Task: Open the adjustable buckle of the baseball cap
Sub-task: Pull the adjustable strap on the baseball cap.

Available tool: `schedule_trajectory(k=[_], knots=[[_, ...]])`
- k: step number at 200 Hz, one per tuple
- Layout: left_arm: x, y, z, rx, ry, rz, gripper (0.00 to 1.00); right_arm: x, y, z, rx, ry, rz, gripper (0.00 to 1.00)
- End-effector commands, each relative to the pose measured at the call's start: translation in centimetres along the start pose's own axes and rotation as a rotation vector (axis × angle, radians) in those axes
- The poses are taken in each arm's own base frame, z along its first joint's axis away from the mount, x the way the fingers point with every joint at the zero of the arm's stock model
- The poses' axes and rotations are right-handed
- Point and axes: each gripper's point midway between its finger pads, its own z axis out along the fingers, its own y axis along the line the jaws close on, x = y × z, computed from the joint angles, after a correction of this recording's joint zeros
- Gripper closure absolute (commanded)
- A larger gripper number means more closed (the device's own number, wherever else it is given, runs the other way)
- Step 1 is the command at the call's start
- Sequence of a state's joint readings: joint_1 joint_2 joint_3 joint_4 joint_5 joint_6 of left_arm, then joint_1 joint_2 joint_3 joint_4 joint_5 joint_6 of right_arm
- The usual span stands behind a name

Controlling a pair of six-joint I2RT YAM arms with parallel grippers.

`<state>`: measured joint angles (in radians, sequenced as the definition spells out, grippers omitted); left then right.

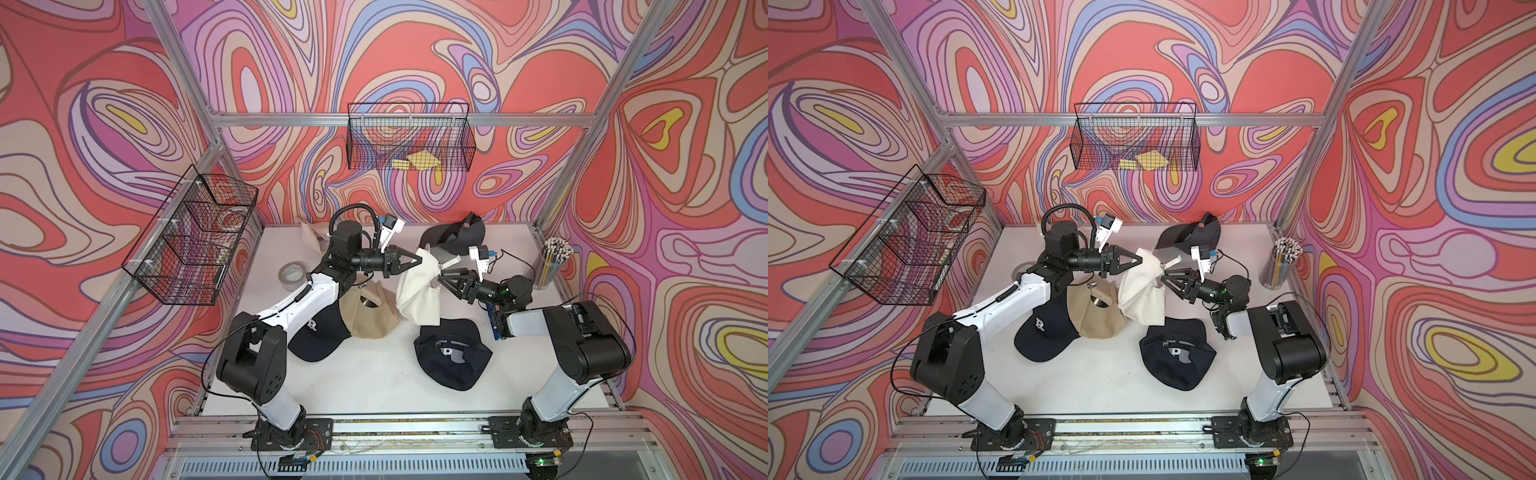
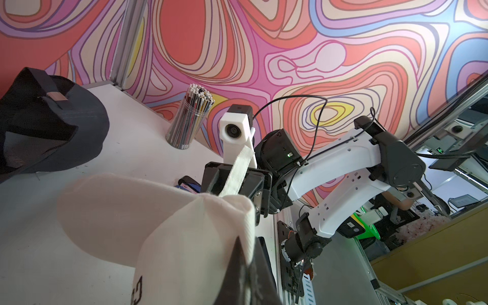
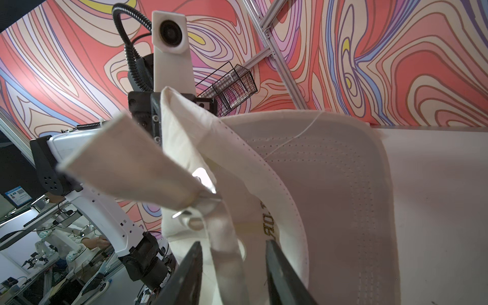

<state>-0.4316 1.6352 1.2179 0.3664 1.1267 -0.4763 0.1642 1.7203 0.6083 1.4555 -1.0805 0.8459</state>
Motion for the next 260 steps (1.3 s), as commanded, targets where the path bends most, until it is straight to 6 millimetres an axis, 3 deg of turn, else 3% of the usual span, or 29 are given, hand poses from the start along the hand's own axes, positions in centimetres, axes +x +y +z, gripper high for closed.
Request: schedule_trajectory(k=[1,34,52,86,131,175,220,260], knots=[[-1.1,-1.6,0.2,0.058,-0.014,0.051,1.00,-0.2,0.5,-0.2,-0.009,-0.007,-0.026,0.65],[-1.0,-1.2,0.4,0.052,-0.013,0.040,1.00,-0.2,1.3,-0.4,-0.015,-0.008,-0.060,0.75],[-1.1,-1.0,0.3,0.033,-0.019,0.043,1.00,-0.5,1.9,-0.6,-0.013,-0.016,-0.091,0.86],[-1.1,-0.1,0.0,-0.055,-0.021,0.058,1.00,-1.0,1.3,-0.9,0.102,0.001,-0.132,1.00],[-0.7,0.6,0.0,-0.079,-0.016,0.043,0.84,-1.4,1.2,-1.6,0.231,0.056,-0.173,1.00],[-0.2,1.4,0.3,-0.073,-0.035,0.021,0.80,-2.0,0.9,-1.9,0.324,0.126,-0.187,1.00],[0.3,1.6,-0.1,-0.113,-0.030,0.058,0.47,-2.2,-0.1,-1.3,0.354,0.157,-0.144,1.00],[0.4,2.2,-1.1,-0.236,-0.015,0.143,0.35,-1.9,-1.5,-0.5,0.365,0.164,-0.115,1.00]])
